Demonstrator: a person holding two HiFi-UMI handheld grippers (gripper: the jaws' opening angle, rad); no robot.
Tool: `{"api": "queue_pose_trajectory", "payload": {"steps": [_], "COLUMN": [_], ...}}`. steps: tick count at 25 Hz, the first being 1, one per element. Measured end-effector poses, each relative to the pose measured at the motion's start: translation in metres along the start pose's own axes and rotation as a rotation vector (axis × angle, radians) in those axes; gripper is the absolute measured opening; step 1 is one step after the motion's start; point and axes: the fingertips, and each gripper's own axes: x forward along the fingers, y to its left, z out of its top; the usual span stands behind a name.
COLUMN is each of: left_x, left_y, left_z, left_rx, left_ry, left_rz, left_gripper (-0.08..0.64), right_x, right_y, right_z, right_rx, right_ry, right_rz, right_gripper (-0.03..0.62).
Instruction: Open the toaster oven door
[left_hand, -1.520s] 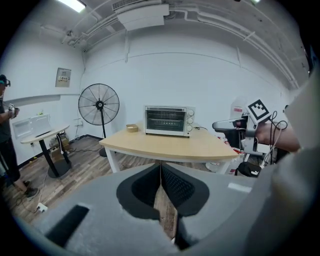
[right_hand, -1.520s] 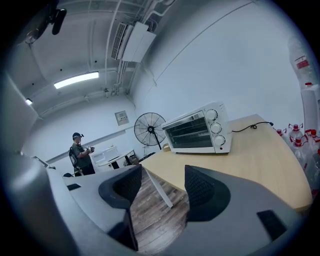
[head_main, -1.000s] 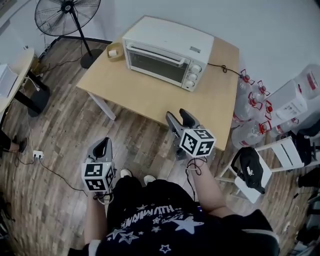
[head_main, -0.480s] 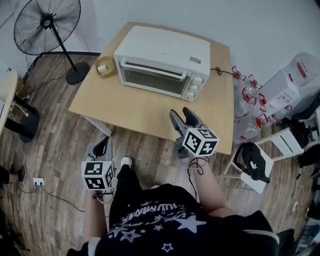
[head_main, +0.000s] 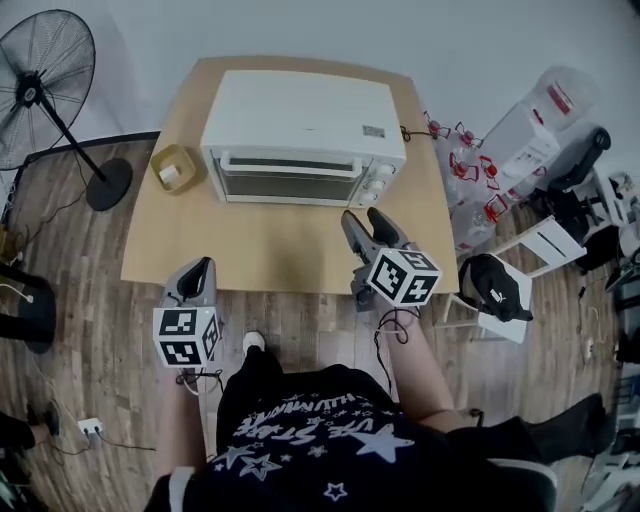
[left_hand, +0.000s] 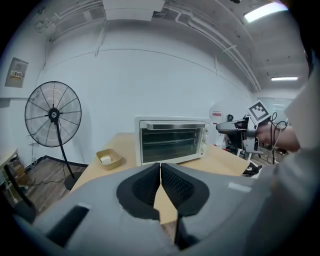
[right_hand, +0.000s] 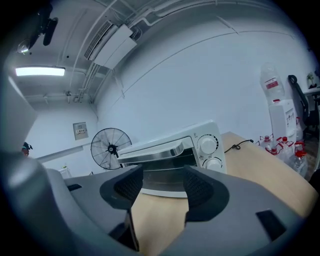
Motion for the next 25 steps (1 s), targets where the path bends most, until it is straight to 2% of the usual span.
{"api": "queue_pose_trajectory", "payload": {"steps": [7,17,25], "left_x": [0.026,0.056,0.084], "left_y": [0.027,0.052,0.056], "left_z": [0.026,0.061,0.077], "left_rx": [0.027,0.061,0.085], "left_ry": [-0.009,-0.040,-0.041], "left_rz": [-0.059,-0.131,-0.195], "left_gripper": [0.021,0.021,0.021], "right_x": [0.013,0.041,0.062], "right_y": [-0.005,-0.012,-0.036], "right_z": [0.030,0.058,0.059], "right_rx": [0.065,0.031,0.052], "right_ry": [-0.031,-0.029,0.027], "right_rz": [-0.083,-0.211,-0.303], "right_gripper": [0.211,0.176,0.146]}}
